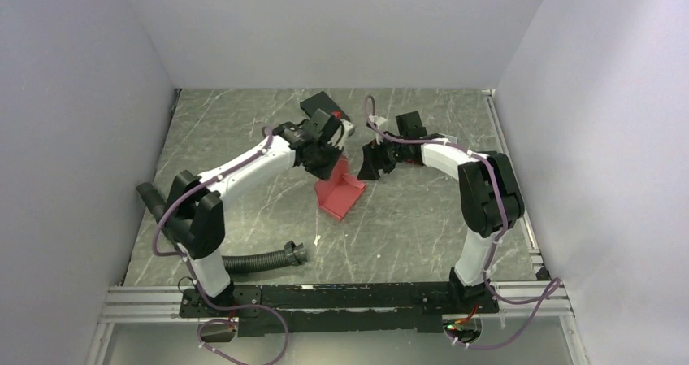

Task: Fold the paper box
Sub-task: Fold the paper box at the center of the board.

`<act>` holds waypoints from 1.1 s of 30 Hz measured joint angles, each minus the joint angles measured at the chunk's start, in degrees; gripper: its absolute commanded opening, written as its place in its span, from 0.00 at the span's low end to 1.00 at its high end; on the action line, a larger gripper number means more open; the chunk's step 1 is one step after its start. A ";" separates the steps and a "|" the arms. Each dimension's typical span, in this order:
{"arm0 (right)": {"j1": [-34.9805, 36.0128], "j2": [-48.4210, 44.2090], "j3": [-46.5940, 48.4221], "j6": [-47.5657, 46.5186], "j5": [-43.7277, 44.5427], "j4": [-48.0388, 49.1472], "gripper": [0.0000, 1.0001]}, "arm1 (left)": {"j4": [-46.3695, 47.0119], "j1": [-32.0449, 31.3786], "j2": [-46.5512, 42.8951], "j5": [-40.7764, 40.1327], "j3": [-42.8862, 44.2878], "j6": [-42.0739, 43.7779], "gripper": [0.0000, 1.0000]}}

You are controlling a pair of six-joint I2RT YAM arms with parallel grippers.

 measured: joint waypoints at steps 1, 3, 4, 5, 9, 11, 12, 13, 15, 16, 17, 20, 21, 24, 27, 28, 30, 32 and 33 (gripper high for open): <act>0.22 0.90 0.96 -0.39 0.39 -0.44 0.70 | 0.52 0.66 -1.09 0.74 -1.09 -0.26 0.29; 0.94 2.36 2.54 -1.16 1.18 -1.29 0.68 | 1.66 2.27 -3.28 2.51 -2.82 -0.79 0.30; 1.49 2.84 2.95 -1.62 1.73 -1.64 0.66 | 2.47 3.37 -4.61 3.76 -3.82 -1.18 0.30; 1.97 3.13 3.19 -1.97 2.08 -2.05 0.65 | 3.19 4.15 -5.62 4.61 -4.57 -1.42 0.29; 4.22 4.70 5.14 -2.95 3.89 -4.22 0.55 | 5.33 6.49 -7.52 6.95 -6.14 -2.23 0.28; 5.01 5.75 6.47 -3.19 4.79 -4.85 0.50 | 6.43 6.71 -7.61 7.93 -7.02 -2.73 0.28; 5.25 6.25 6.97 -3.41 5.22 -5.09 0.48 | 6.75 6.73 -7.61 8.39 -7.67 -2.93 0.28; 5.35 6.56 7.17 -3.56 5.53 -5.16 0.45 | 7.08 6.78 -7.61 8.72 -8.20 -3.04 0.28; 5.51 7.10 7.26 -3.87 6.51 -5.60 0.38 | 7.61 6.99 -7.61 9.51 -9.27 -3.34 0.28; 5.70 7.37 7.26 -4.04 7.02 -5.95 0.37 | 7.96 7.10 -7.61 9.90 -9.79 -3.48 0.28; 5.95 7.69 7.32 -4.20 7.72 -6.27 0.36 | 8.33 7.23 -7.63 10.29 -10.19 -3.67 0.28; 6.54 8.35 7.45 -4.48 9.40 -6.75 0.36 | 9.60 7.80 -8.04 11.32 -11.72 -4.59 0.28; 6.75 8.39 7.45 -4.52 9.73 -6.84 0.34 | 9.99 7.93 -8.31 11.56 -12.24 -4.81 0.28; 7.32 8.39 7.45 -4.72 10.73 -6.95 0.28 | 11.54 8.41 -9.31 12.63 -14.12 -5.86 0.28; 7.82 8.39 7.43 -4.70 11.50 -6.95 0.22 | 13.25 8.72 -9.88 13.60 -15.67 -6.99 0.28; 7.93 8.39 7.43 -4.74 11.82 -6.95 0.18 | 13.97 8.83 -9.92 13.99 -16.31 -7.52 0.28; 8.09 8.39 7.43 -4.74 12.83 -6.91 0.13 | 15.23 8.92 -9.94 14.53 -17.46 -8.44 0.28; 8.48 8.39 7.37 -4.76 14.01 -6.60 0.08 | 16.13 9.05 -9.94 14.95 -18.34 -9.31 0.27; 8.66 8.39 7.26 -4.72 14.53 -6.34 0.06 | 16.55 9.16 -9.94 15.13 -18.73 -9.77 0.27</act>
